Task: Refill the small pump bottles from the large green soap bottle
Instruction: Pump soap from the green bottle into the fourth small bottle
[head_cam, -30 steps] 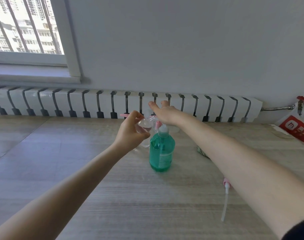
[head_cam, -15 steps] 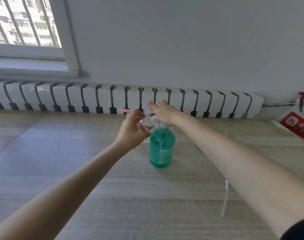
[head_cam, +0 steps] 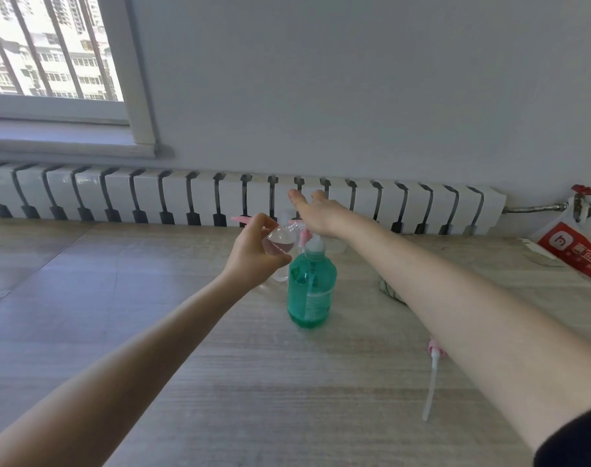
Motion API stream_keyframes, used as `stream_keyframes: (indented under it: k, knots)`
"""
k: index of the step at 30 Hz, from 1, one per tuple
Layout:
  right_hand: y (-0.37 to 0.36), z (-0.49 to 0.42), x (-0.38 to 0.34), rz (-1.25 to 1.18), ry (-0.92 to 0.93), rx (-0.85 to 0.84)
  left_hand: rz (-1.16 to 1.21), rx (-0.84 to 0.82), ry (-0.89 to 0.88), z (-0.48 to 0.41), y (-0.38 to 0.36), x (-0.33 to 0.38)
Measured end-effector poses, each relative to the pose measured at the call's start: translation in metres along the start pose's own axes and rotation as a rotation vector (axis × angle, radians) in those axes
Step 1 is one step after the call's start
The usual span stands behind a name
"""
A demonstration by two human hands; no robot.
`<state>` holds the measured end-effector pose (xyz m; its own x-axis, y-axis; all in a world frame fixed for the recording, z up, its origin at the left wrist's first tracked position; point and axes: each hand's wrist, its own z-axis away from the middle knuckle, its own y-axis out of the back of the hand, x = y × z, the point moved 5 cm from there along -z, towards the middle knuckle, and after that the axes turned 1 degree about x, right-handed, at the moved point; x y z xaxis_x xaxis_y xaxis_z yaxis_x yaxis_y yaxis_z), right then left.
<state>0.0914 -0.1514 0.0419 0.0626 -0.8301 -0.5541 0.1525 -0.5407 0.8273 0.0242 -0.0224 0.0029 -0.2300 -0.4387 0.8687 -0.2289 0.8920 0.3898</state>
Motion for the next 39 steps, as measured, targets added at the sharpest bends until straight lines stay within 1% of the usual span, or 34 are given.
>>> stream_keyframes:
  k: [2, 10, 23, 31, 35, 39]
  knots:
    - [0.006, 0.004, -0.001, 0.03, 0.002, 0.018, 0.01, -0.006, 0.001, 0.0, 0.001, 0.004]
    - [0.003, 0.003, 0.001, 0.077, -0.006, -0.015, -0.01, -0.005, -0.014, 0.0, 0.002, 0.01]
    - [-0.016, -0.001, 0.001, 0.001, 0.036, -0.051, -0.049, -0.001, -0.048, -0.001, -0.002, -0.001]
    - [-0.017, 0.003, -0.002, -0.024, 0.062, -0.064, 0.019, -0.009, -0.029, 0.002, -0.007, -0.002]
    - [-0.016, 0.004, -0.002, -0.003, 0.065, -0.059, 0.006, -0.014, -0.022, 0.003, -0.005, -0.001]
    - [-0.015, 0.002, -0.001, -0.038, 0.076, -0.058, 0.015, -0.014, -0.008, 0.002, -0.005, -0.002]
